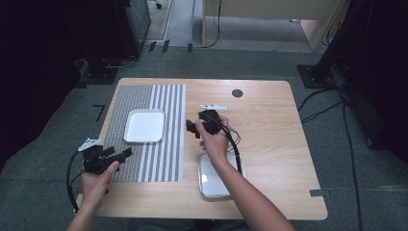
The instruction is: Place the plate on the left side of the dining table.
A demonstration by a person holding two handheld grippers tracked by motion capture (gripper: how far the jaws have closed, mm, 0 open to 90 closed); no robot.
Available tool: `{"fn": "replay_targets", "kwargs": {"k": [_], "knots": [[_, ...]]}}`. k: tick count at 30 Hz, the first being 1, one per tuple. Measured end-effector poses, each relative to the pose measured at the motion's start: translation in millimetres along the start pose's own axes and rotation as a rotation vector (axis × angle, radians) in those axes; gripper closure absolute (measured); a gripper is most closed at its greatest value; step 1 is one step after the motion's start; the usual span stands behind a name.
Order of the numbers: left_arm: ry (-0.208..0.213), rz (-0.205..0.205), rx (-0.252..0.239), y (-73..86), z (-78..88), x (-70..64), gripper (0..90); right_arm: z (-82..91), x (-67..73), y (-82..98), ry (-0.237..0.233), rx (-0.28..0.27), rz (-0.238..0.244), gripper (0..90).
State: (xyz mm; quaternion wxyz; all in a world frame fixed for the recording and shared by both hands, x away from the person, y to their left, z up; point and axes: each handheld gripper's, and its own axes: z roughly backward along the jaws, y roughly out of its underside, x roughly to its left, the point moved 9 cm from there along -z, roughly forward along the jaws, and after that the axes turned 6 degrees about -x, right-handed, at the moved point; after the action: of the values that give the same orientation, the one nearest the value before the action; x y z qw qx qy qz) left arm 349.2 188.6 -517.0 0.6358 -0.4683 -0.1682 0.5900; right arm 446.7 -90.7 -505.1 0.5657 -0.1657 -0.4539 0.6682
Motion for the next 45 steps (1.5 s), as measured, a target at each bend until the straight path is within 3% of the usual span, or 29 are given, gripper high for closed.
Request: {"fn": "replay_targets", "kwargs": {"k": [8, 12, 19, 24, 36, 45], "knots": [[0.002, -0.007, -0.017, 5.6, 8.7, -2.5, 16.8, 16.6, -12.5, 6.5, 0.008, -0.005, 0.005, 24.9], [0.024, -0.024, -0.021, 9.8, 11.2, -5.2, 13.3, 27.0, -22.5, 11.3, 0.006, -0.004, 0.012, 23.4], [-0.002, -0.049, -0.013, 15.5, 11.6, -6.2, 13.3, 41.1, -37.9, 17.8, 0.031, -0.013, 0.028, 21.6], [-0.004, -0.058, -0.014, 17.4, 13.3, -6.1, 13.3, 55.9, -57.1, 25.0, 0.054, -0.019, 0.026, 21.2], [-0.027, -0.073, -0.006, 25.6, 16.1, -0.8, 12.9, 83.8, -91.0, 37.4, 0.089, -0.027, 0.005, 21.0], [-0.066, -0.075, -0.004, 33.9, 19.5, 16.1, 11.8, 103.5, -113.0, 48.4, 0.113, -0.034, -0.009, 20.9]]}}
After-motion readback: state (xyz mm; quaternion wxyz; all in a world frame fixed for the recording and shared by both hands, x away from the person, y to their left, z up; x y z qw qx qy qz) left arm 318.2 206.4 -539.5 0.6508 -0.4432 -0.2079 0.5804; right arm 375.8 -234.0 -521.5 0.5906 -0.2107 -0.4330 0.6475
